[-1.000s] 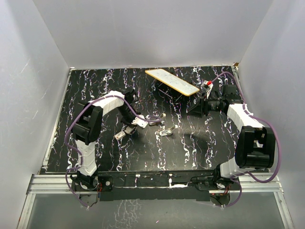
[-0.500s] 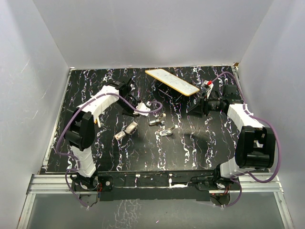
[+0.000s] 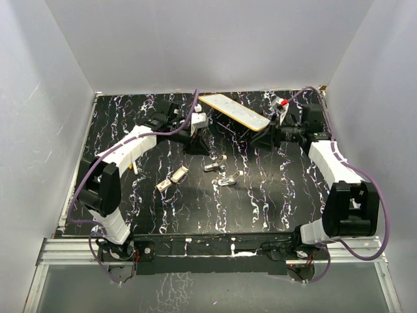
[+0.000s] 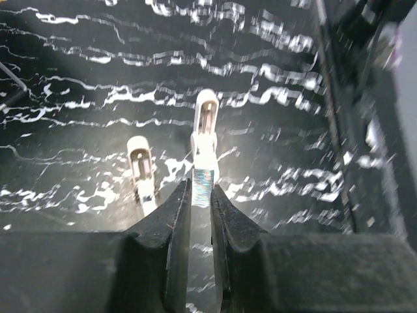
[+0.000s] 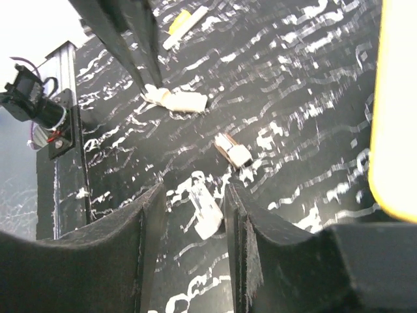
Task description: Load the staples into the stapler
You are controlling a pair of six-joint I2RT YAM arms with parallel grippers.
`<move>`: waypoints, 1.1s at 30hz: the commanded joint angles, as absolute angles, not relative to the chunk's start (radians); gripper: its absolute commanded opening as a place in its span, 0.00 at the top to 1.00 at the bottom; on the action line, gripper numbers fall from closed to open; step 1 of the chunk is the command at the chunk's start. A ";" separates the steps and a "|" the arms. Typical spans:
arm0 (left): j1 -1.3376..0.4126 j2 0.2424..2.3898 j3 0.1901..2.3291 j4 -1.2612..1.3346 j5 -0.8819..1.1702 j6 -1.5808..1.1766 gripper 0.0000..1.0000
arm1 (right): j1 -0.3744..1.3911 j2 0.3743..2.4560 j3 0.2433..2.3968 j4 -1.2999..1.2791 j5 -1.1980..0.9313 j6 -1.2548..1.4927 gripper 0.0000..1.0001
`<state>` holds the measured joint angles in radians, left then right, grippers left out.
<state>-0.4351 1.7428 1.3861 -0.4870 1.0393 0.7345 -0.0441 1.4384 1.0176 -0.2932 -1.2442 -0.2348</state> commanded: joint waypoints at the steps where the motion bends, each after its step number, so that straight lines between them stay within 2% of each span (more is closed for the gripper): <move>1: -0.431 1.675 1.317 0.045 1.197 0.033 0.94 | 0.074 1.372 1.089 -0.081 -1.216 -0.120 0.55; 8: -0.431 1.680 1.177 0.597 1.181 -0.539 0.94 | 0.178 1.410 1.104 0.069 -1.205 0.034 0.51; 11: -0.431 1.678 1.137 0.777 1.172 -0.680 0.94 | 0.204 1.428 1.094 0.117 -1.187 0.087 0.50; 22: -0.431 1.671 1.123 0.808 1.164 -0.698 0.94 | 0.257 1.481 1.050 0.326 -1.112 0.348 0.47; 33: -0.431 1.673 1.122 0.808 1.190 -0.675 0.94 | 0.268 1.515 1.034 0.458 -1.149 0.512 0.57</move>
